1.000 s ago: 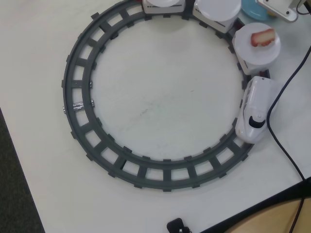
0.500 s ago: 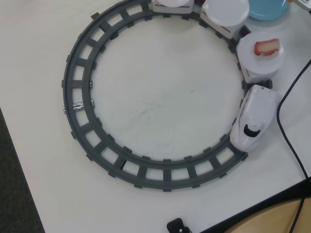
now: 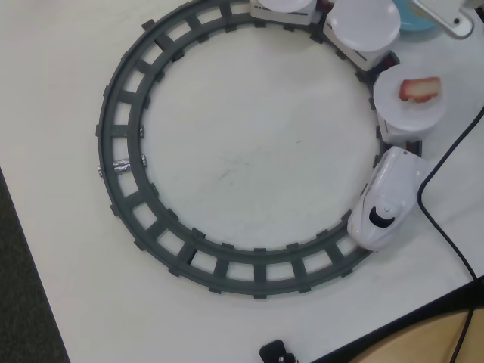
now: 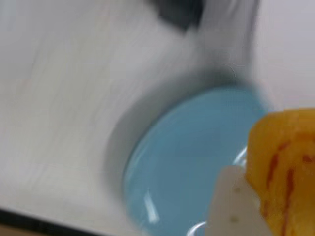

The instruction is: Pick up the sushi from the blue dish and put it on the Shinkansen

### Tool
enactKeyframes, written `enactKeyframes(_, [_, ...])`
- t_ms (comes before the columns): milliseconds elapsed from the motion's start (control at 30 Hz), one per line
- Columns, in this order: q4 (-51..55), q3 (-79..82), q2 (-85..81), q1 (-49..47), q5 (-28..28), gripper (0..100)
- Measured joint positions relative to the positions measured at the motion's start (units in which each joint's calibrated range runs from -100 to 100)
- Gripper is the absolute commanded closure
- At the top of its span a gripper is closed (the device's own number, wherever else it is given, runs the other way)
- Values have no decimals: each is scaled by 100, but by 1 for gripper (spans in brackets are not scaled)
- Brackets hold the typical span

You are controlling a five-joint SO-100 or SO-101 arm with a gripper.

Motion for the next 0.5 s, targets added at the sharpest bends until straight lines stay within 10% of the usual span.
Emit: enactKeyframes(500, [0,243,446,-827,-26,98])
